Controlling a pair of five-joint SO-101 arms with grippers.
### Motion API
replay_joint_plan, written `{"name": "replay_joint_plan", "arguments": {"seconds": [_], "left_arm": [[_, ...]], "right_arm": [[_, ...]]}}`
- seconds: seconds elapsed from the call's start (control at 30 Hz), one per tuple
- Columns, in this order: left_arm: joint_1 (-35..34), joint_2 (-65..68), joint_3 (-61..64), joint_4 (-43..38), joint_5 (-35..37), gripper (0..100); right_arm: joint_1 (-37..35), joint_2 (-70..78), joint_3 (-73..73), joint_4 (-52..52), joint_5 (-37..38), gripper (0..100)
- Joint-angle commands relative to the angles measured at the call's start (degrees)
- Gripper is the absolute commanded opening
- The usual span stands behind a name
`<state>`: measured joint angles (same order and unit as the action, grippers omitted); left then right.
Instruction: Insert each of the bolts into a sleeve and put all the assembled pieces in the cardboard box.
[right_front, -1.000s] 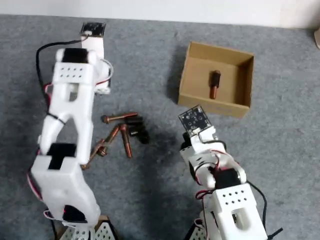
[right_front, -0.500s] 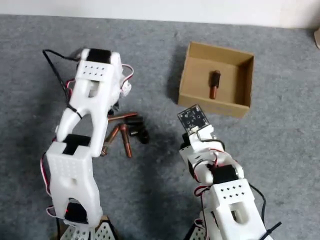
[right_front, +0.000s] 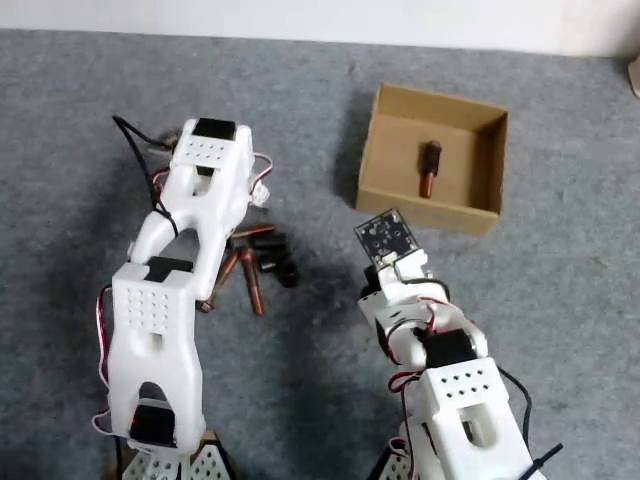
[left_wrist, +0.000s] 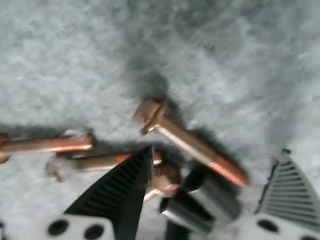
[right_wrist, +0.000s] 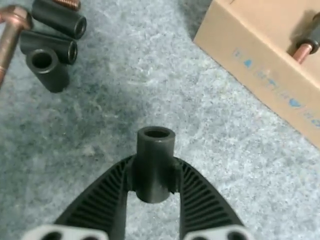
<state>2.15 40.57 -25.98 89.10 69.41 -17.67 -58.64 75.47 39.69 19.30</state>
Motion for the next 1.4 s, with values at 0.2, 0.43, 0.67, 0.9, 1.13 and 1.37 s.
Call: {"name": "replay_joint_plan", "arguments": {"seconds": [0.2, 0.43, 0.67, 0.9, 1.13, 1.37], "left_arm": [[0.04, -0.57, -2.42, -1.67, 11.34, 27], [-1.98, 0.40, -0.75, -1.76, 11.52, 28], [-4.88, 2.42, -0.66, -1.76, 11.60, 28], [-5.14, 2.68, -0.66, -2.02, 11.87, 27], [-5.32, 2.77, -0.40, -1.67, 16.44, 22], [-7.34, 2.68, -0.57, -1.85, 16.44, 5]], "right_arm": [[0.57, 0.13, -0.40, -1.36, -0.26, 0.5], [0.57, 0.22, -0.31, -1.36, -0.26, 0.5], [0.57, 0.22, 1.19, -3.65, -0.26, 0.5], [0.57, 0.13, 2.51, -5.58, -0.26, 0.5], [0.57, 0.13, 2.51, -5.58, -0.26, 0.5], [0.57, 0.13, 2.59, -5.58, -0.26, 0.5]]}}
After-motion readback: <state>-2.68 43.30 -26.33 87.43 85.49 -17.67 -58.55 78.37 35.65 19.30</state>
